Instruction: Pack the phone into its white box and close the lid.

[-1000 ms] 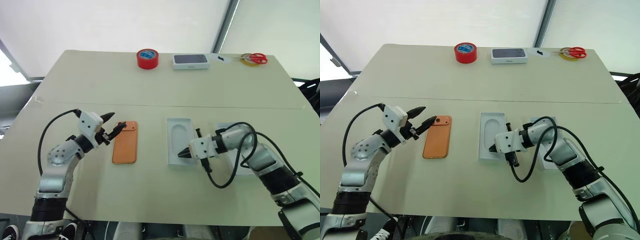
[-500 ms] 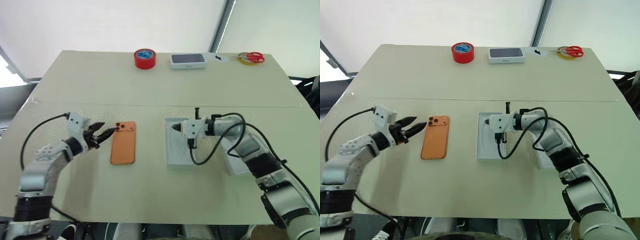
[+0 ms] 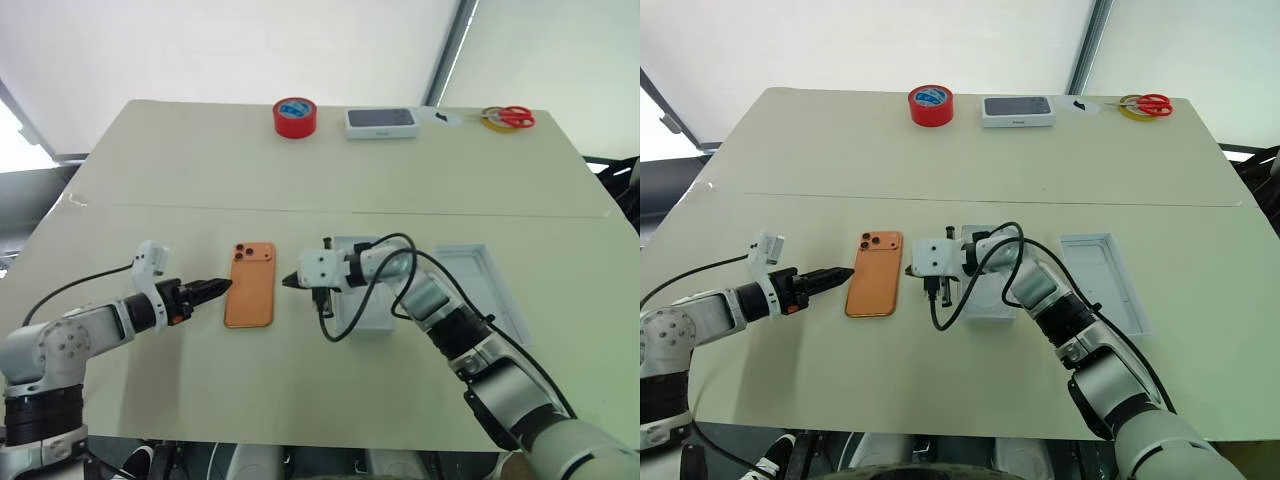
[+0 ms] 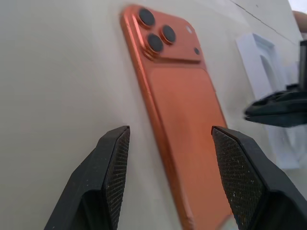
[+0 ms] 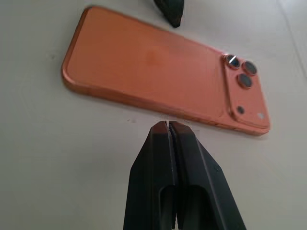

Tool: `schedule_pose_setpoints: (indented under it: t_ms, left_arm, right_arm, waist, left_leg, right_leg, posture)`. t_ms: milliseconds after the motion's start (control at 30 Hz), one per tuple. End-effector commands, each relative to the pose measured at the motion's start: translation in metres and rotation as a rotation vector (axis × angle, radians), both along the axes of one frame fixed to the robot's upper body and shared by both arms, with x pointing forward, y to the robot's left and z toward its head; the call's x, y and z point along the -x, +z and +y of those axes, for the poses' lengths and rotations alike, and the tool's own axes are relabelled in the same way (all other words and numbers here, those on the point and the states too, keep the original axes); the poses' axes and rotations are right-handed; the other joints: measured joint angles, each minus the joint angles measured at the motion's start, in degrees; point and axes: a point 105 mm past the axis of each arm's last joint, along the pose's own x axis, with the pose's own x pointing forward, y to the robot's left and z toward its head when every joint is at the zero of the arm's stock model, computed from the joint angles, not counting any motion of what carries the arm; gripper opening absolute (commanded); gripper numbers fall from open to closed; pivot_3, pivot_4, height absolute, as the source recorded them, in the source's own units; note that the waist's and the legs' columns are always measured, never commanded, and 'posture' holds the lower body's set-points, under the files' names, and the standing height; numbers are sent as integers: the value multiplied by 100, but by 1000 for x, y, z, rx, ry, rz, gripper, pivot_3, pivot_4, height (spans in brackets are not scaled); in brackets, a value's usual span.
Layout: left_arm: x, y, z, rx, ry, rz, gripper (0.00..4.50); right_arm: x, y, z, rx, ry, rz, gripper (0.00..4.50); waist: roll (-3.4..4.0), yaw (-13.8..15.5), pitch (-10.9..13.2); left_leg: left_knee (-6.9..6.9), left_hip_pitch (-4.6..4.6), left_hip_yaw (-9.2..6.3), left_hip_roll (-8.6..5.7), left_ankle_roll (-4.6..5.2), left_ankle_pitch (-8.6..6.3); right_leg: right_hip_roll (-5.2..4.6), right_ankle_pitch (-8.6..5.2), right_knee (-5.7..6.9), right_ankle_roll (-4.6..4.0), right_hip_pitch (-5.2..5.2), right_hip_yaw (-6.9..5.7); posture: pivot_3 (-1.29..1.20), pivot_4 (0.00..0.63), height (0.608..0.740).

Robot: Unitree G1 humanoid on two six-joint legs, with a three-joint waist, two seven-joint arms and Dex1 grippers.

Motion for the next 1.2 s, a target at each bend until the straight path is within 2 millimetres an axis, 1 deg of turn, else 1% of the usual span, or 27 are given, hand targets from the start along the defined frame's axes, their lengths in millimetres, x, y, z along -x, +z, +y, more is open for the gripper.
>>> schedule_pose_setpoints:
  t_ms: [33, 133, 200, 300, 367, 500, 567, 633, 733, 833, 967, 1067, 1100, 1133, 1167, 1200]
  left_arm:
    - [8, -10, -8, 8, -15, 107, 2851]
    - [10, -17, -17, 3, -27, 138, 2851]
    - [6, -22, -23, 2, -13, 155, 2851]
    - [2, -22, -40, 18, -35, 156, 2851]
    - [1, -21, -48, 28, -51, 161, 2851]
    - [-12, -23, -68, 62, -54, 185, 2851]
    - [-18, -17, -75, 45, -71, 163, 2851]
    - [-22, -10, -73, 51, -67, 144, 2851]
    - [-26, -6, -59, 61, -22, 134, 2851]
    - [-25, -5, -45, 85, 7, 138, 2851]
    - [-25, -5, -35, 125, 41, 146, 2851]
    - [-23, -3, -33, 147, 44, 140, 2016]
    - [-22, -2, -33, 155, 39, 137, 1576]
    - [-21, -1, -34, 166, 37, 139, 910]
    - [-21, -1, -34, 173, 38, 143, 560]
    - [-20, -2, -34, 171, 35, 146, 560]
  right_arm:
    - [3, 8, 13, 4, 44, -52, 48]
    - [2, -15, 8, 107, 45, -79, 48]
    - [-1, -23, 6, 143, 33, -87, 48]
    - [-4, -24, 8, 144, 17, -92, 48]
    - [-4, -24, 9, 146, 20, -93, 48]
    - [-3, -21, 10, 137, 25, -92, 48]
    - [-2, -22, 7, 140, 29, -86, 48]
    - [-4, -21, 4, 141, 24, -89, 48]
    - [-8, -20, 1, 142, 9, -94, 48]
    - [-8, -18, 0, 132, 4, -93, 48]
    - [-7, -16, 2, 109, 6, -85, 48]
    - [-5, -14, 4, 102, 12, -81, 0]
    - [-5, -14, 5, 102, 14, -81, 0]
    - [-5, -14, 5, 99, 14, -80, 0]
    - [-5, -14, 5, 100, 14, -78, 0]
    - [-5, -14, 5, 102, 16, -77, 0]
  waist:
    - [-1, 1, -1]
    - [0, -4, -4]
    - [3, 6, -17]
    - [12, 43, -30]
    - [10, 38, -34]
    - [14, 40, -41]
    - [13, 44, -41]
    - [13, 40, -41]
    - [13, 38, -41]
    - [13, 24, -40]
    - [10, -3, -39]
    - [6, -20, -36]
    - [3, -23, -34]
    - [1, -21, -33]
    - [0, -13, -33]
    - [-1, -12, -33]
  left_leg:
    - [0, 0, -2, 0, -3, 2]
    - [0, 1, -1, 0, -5, 3]
    - [1, 7, -1, -2, -5, 3]
    - [1, 42, -7, -4, -5, 2]
    - [-12, 102, -8, -6, 16, -14]
    - [-27, 111, -8, -13, 1, -6]
    - [-31, 110, -8, -16, -2, -3]
    - [-36, 110, -8, -20, -8, 0]
    - [-41, 109, -8, -23, -11, 2]
    - [-48, 106, -8, -23, -16, 5]
    - [-60, 102, -7, -23, -25, 11]
    - [-66, 99, -6, -22, -30, 14]
    - [-67, 98, -6, -22, -31, 14]
    - [-68, 94, -6, -22, -31, 15]
    - [-68, 92, -6, -22, -32, 15]
    - [-68, 91, -6, -22, -33, 15]
  right_leg:
    - [0, 0, 1, 0, 0, -1]
    - [1, 0, 1, 0, 1, -1]
    - [0, 0, 0, 0, 9, -1]
    - [0, 0, -5, 0, 49, -3]
    - [-3, -1, -16, -1, 85, -3]
    - [-8, -1, -17, -1, 87, -3]
    - [-8, -1, -17, -1, 88, -3]
    - [-10, 0, -17, -1, 93, -3]
    - [-12, 0, -17, -1, 100, -3]
    - [-12, 0, -17, -1, 94, -3]
    - [-12, -1, -19, -1, 84, -2]
    - [-12, -1, -19, -1, 77, -2]
    - [-12, -1, -19, -1, 75, -2]
    - [-12, -1, -18, -1, 70, -2]
    - [-12, -1, -18, -1, 66, -2]
    - [-12, -1, -18, -1, 67, -2]
  posture:
    - [0, 150, 740]
    - [0, 150, 740]
    - [0, 150, 740]
    - [0, 150, 740]
    - [0, 150, 740]
    - [0, 150, 740]
    - [0, 150, 740]
    - [0, 150, 740]
    - [0, 150, 740]
    - [0, 150, 740]
    - [0, 150, 740]
    - [0, 150, 740]
    - [0, 150, 740]
    - [0, 150, 740]
    - [0, 150, 740]
    - [0, 150, 740]
